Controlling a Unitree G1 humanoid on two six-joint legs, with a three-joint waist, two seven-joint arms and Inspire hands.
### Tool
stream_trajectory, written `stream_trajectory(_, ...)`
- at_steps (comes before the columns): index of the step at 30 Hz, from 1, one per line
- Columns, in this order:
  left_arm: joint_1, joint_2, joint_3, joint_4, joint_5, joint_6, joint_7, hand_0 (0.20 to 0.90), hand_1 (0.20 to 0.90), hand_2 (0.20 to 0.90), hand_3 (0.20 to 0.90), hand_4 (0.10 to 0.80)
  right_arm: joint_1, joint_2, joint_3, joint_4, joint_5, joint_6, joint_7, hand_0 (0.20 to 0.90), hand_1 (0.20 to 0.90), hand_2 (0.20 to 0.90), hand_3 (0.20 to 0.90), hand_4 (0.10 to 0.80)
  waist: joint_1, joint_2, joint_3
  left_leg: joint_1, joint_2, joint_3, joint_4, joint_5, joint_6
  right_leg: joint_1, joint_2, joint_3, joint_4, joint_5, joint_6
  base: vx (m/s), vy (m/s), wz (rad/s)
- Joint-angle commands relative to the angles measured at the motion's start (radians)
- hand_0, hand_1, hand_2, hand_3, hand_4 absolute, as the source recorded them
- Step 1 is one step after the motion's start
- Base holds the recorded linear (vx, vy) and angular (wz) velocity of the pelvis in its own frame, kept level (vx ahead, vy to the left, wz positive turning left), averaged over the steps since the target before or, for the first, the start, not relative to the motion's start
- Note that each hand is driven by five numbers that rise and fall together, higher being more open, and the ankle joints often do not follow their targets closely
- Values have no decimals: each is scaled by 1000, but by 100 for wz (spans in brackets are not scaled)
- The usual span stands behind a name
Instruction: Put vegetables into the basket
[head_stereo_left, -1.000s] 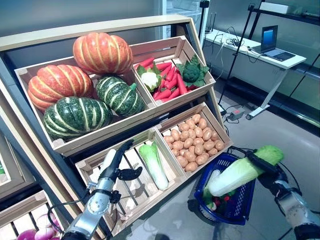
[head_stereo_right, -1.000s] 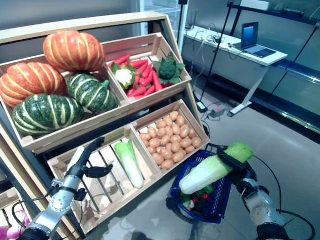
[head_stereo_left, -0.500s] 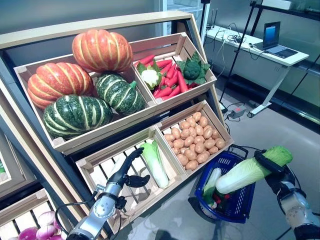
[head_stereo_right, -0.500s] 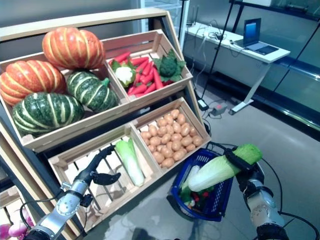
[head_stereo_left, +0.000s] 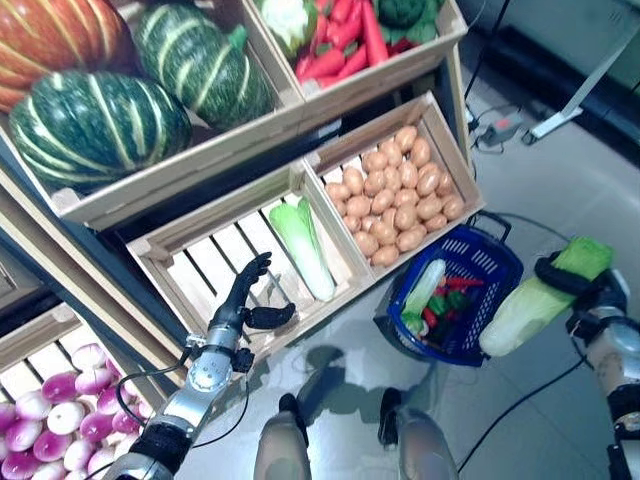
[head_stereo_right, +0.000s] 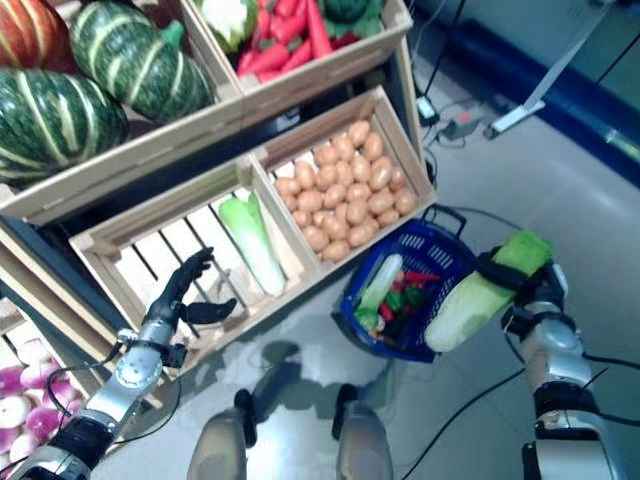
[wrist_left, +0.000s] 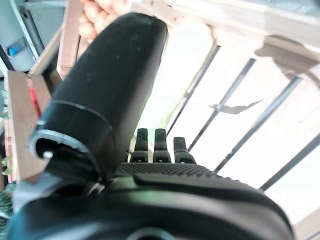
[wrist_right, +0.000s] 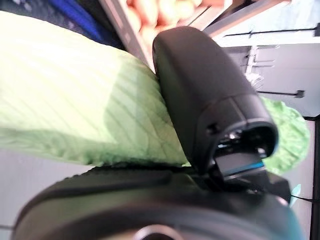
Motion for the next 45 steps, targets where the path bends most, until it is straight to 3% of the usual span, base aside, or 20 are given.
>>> stream_trajectory(1,-79,-12,7,-105,-12,-135,83,900,900,900,900,800,-106,-93,9,14,26,-145,-55,300,300,300,300,400,21,3,-41,-86,11,-35,208,-131,16,51,-38,-31,82,-49,-53,-79,-32,8)
stream_trajectory(7,-121,-8,-40,-171,32,-129,152,900,900,900,900,800,-168,-102,14,53,33,-124,-86,300,300,300,300,400,21,25,-5,-201,4,-62,337,-172,28,-62,-71,-20,226,-92,-64,-59,-26,10)
stream_trajectory(21,-208,24,-98,-250,35,-158,238,900,900,900,900,800,-346,-140,89,130,-4,-108,-87,300,300,300,300,400,16,57,35,-421,-38,-99,546,-261,55,-341,-153,42,476,-151,-48,-39,5,11)
stream_trajectory(22,-217,28,-100,-255,30,-165,241,900,900,900,900,800,-359,-141,96,140,-20,-113,-107,848,848,848,848,765,19,59,35,-431,-43,-102,551,-265,56,-355,-155,43,484,-152,-47,-31,-1,12)
stream_trajectory(23,-223,31,-101,-260,31,-163,244,900,900,900,900,800,-369,-141,102,143,-28,-110,-119,900,900,900,900,800,20,60,35,-439,-45,-103,554,-266,57,-365,-156,43,489,-153,-46,-32,-2,8)
stream_trajectory(31,-240,29,-103,-252,36,-177,261,900,900,900,900,800,-397,-129,116,142,1,-86,-118,900,900,900,900,800,23,58,32,-442,-51,-105,529,-259,63,-392,-151,44,495,-151,-42,-1,4,3)
stream_trajectory(45,-290,17,-67,-245,-91,-174,224,900,900,900,900,800,-307,-85,79,86,57,-158,-78,900,900,900,900,800,16,25,18,-386,-43,-92,452,-233,66,-356,-133,38,452,-132,-31,14,-4,1)
